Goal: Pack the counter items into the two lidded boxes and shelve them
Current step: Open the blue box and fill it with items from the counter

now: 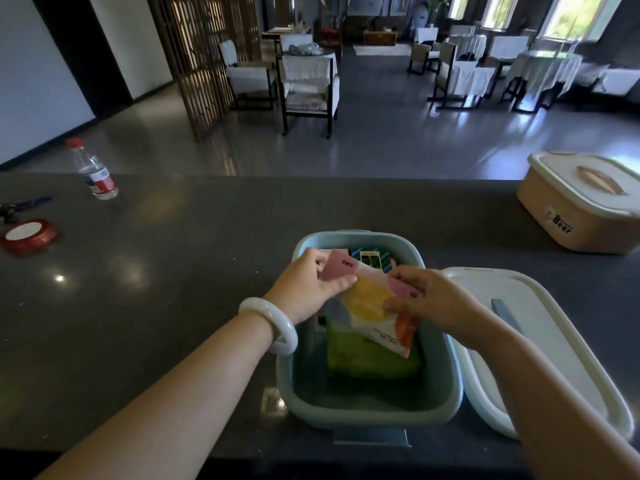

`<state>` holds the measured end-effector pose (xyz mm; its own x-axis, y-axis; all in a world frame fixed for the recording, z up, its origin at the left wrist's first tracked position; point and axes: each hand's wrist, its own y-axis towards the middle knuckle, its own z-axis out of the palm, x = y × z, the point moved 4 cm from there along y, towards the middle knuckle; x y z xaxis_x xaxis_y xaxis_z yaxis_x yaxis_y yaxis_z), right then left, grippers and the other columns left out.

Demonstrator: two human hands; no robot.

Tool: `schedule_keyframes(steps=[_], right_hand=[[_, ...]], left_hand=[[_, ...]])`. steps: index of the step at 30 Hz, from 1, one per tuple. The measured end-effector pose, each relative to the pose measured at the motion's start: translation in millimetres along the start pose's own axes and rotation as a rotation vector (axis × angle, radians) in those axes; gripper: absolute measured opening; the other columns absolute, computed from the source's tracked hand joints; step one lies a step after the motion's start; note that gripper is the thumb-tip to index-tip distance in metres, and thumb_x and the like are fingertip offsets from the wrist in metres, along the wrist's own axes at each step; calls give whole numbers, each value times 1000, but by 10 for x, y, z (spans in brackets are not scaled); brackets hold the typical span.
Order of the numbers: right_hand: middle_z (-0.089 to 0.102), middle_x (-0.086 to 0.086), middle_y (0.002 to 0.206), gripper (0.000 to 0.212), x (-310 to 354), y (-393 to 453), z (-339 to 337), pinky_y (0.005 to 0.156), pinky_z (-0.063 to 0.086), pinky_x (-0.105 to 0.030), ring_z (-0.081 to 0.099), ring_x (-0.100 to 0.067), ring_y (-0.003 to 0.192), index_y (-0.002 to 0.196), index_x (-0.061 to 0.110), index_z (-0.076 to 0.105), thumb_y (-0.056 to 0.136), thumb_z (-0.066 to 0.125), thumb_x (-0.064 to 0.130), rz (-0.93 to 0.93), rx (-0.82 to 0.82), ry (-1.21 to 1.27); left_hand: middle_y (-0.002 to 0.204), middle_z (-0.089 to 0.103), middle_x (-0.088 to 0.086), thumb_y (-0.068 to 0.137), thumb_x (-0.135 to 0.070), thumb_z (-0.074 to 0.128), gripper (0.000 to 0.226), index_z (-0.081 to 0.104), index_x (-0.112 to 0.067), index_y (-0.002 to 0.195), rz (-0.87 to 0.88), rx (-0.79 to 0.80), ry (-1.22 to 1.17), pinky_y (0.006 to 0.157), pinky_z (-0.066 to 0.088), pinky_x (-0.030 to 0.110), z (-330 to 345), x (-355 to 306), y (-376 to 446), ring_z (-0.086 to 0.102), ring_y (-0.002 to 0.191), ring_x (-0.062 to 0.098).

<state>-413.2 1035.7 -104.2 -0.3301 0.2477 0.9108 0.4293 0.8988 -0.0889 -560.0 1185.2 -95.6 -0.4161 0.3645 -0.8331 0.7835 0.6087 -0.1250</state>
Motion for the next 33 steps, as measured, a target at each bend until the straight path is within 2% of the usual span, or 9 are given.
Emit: schedule_keyframes(steps=[3,9,11,16,20,23,26,30,33], right_hand=[[73,0,94,24,-17,22,18,73,59,-33,72,-17,84,97,25,69,76,79,19,7,18,14],[73,11,90,19,-92,73,-16,68,58,-24,71,-11,82,91,31,71,78,77,19,-40,-77,28],[73,9,86,12,-114,102,-51,68,56,-24,70,-8,82,89,31,71,82,74,21,-78,-200,12],[68,13,85,12,-108,137,-138,60,45,-7,63,3,76,88,30,67,87,67,18,-168,-531,-190],[67,12,91,12,-192,130,-132,57,43,-2,60,8,78,96,29,65,91,62,18,-132,-553,-193],[67,8,97,11,-233,114,-112,58,46,-7,61,2,84,101,26,64,93,59,20,-134,-571,-215],[66,4,103,12,-249,126,-89,65,50,-15,63,-5,88,104,24,63,94,57,21,-145,-567,-243],[64,5,107,14,-277,143,-82,61,45,-9,62,-5,91,107,25,63,95,56,23,-139,-557,-290],[64,7,106,14,-286,136,-81,56,45,-5,61,-1,90,106,26,63,95,56,24,-143,-557,-299]], left_hand=[[103,72,-6,81,-36,75,38,64,-23,115,-74,68,-182,91,54,40,102,76,-13,67,99,14],[92,75,-5,76,-20,81,27,70,-26,100,-195,40,-436,76,59,31,235,151,-68,72,86,15],[97,74,-6,76,-23,81,31,68,-28,104,-223,3,-401,84,57,35,277,166,-95,69,94,16],[114,68,-1,86,-19,72,32,64,-23,116,-304,-36,-350,99,48,45,439,241,-191,61,111,23],[114,67,-1,87,-14,69,34,63,-22,119,-338,-21,-343,96,50,42,480,305,-221,61,109,23],[114,66,-4,93,-13,60,30,62,-26,119,-342,-46,-299,87,51,32,490,346,-220,60,106,19],[108,66,-6,93,-12,60,27,63,-28,114,-349,-58,-251,85,50,31,531,353,-225,61,101,17],[108,62,-10,88,-17,66,26,61,-30,110,-328,-11,-212,81,41,26,591,358,-216,56,100,12],[107,60,-13,85,-15,69,29,56,-32,104,-306,1,-194,85,40,29,646,369,-232,54,103,11]])
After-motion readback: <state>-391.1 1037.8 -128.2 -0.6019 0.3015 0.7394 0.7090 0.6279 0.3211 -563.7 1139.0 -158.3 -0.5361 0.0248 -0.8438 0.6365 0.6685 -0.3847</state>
